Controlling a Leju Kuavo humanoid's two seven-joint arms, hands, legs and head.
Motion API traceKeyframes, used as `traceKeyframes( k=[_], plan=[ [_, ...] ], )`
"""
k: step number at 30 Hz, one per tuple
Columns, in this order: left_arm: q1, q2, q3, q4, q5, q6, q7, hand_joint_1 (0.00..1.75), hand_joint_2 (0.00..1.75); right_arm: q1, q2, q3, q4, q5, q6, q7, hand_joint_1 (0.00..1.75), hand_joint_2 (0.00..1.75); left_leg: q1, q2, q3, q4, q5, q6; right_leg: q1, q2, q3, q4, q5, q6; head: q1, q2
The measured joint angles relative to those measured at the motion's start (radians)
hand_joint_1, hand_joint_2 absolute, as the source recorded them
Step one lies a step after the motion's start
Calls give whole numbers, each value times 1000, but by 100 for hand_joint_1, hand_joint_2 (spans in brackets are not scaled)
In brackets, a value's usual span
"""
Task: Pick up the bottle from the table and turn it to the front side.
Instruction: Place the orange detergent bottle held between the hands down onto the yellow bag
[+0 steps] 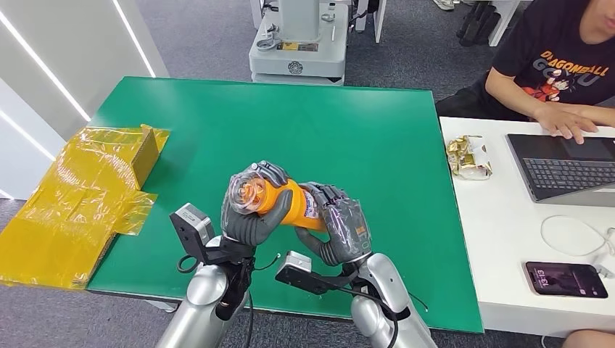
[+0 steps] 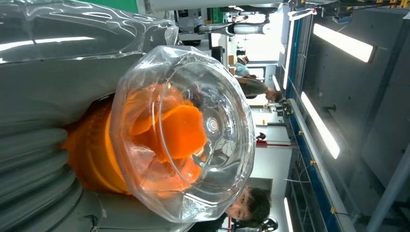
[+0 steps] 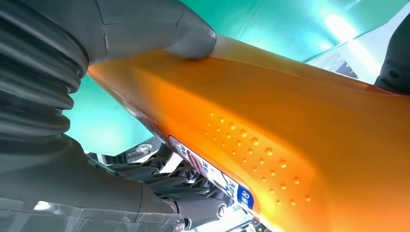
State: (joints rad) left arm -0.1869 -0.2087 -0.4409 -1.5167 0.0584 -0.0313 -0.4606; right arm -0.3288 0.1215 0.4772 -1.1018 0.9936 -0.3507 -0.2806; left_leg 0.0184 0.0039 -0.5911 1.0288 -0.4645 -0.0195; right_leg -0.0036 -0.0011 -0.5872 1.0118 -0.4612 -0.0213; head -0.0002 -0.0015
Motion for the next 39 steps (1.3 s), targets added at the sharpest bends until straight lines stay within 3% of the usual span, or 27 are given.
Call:
traceKeyframes(
  k=[2, 5, 6, 28, 39],
  plan=[
    [0, 0, 0, 0, 0, 0, 0, 175, 175, 0, 0, 0, 0, -2, -1, -1, 166, 175, 0, 0, 0, 0, 0, 0, 0, 0, 0, 0, 0, 0, 0, 0],
    [0, 0, 0, 0, 0, 0, 1, 175, 175, 0, 0, 0, 0, -5, -4, -2, 35, 175, 0, 0, 0, 0, 0, 0, 0, 0, 0, 0, 0, 0, 0, 0],
    [0, 0, 1, 0, 0, 0, 1, 175, 175, 1, 0, 0, 0, -8, -6, -4, 0, 175, 0, 0, 0, 0, 0, 0, 0, 0, 0, 0, 0, 0, 0, 0],
    [5, 11, 10, 0, -16, 32, 6, 175, 175, 67, 15, 22, -156, -133, -77, -72, 0, 175, 0, 0, 0, 0, 0, 0, 0, 0, 0, 0, 0, 0, 0, 0],
    [8, 50, 73, -48, -100, 122, -11, 175, 175, 121, 33, 24, -318, -463, -241, -226, 0, 175, 0, 0, 0, 0, 0, 0, 0, 0, 0, 0, 0, 0, 0, 0]
  ],
)
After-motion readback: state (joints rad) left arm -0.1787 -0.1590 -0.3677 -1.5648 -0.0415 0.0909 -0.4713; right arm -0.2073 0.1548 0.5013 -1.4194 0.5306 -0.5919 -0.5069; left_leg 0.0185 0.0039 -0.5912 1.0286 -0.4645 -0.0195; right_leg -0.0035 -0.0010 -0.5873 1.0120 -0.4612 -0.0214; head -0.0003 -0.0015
